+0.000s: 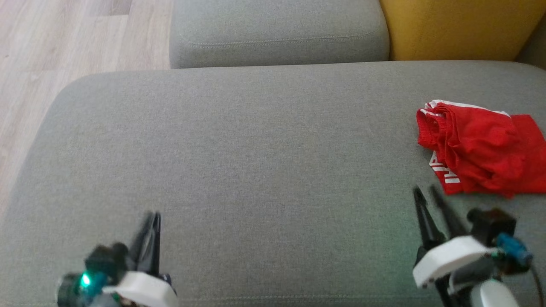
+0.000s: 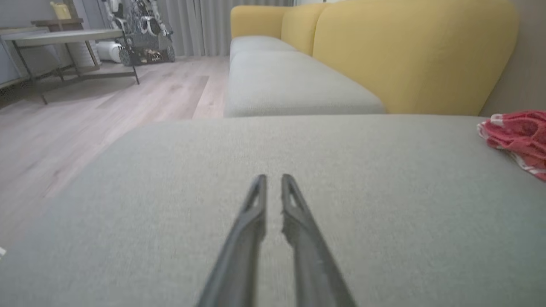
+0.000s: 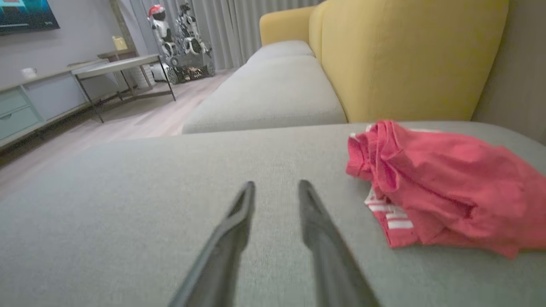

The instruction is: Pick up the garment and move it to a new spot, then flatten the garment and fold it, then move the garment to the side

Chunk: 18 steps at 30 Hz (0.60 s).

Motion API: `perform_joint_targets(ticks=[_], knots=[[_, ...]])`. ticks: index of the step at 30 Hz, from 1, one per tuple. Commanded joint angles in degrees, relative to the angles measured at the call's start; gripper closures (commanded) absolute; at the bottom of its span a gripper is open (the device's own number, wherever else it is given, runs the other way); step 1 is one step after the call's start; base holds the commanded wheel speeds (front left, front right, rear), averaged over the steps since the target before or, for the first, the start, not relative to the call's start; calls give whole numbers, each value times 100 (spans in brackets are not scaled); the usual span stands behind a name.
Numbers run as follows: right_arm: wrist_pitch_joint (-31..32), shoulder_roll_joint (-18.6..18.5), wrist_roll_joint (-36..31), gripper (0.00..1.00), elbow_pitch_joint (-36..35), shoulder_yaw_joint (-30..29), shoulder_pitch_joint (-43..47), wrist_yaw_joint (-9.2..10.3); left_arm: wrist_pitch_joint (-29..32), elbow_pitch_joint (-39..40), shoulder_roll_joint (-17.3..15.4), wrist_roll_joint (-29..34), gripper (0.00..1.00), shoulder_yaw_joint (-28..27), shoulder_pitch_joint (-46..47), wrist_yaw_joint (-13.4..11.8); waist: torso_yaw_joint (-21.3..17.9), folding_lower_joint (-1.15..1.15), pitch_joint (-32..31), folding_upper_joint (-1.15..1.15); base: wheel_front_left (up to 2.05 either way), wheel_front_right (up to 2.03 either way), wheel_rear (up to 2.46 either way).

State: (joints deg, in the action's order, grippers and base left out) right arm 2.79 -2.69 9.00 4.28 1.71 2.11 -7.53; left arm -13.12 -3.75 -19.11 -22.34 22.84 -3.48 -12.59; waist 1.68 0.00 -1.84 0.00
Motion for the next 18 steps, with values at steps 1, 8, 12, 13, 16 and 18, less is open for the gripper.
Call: perform_joint_targets(ticks=[1, 8, 12, 13, 16, 18], knots=[[-1, 4, 2, 100, 89, 6, 25, 0, 0, -76, 30, -2, 100, 33, -27, 1, 0, 0, 0, 0, 0, 0, 0], [-2, -10, 444, 100, 187, -10, 21, 0, 78, -149, 121, -376, 100, -73, -27, 90, -9, 0, 11, 0, 0, 0, 0], [1, -25, 791, 100, 225, -27, -18, 0, 144, -196, 169, -670, 100, -175, 18, 173, -16, 0, 19, 0, 0, 0, 0], [1, -28, 860, 100, 232, -30, -25, 0, 157, -206, 179, -729, 100, -196, 27, 190, -17, 0, 21, 0, 0, 0, 0], [3, -35, 1068, 100, 253, -41, -47, 1, 197, -236, 210, -904, 100, -258, 55, 240, -21, 0, 25, 0, 0, 0, 0], [4, -40, 1206, 100, 267, -49, -62, 1, 224, -255, 231, -1021, 100, -300, 74, 274, -23, 0, 28, 0, 0, 0, 0]])
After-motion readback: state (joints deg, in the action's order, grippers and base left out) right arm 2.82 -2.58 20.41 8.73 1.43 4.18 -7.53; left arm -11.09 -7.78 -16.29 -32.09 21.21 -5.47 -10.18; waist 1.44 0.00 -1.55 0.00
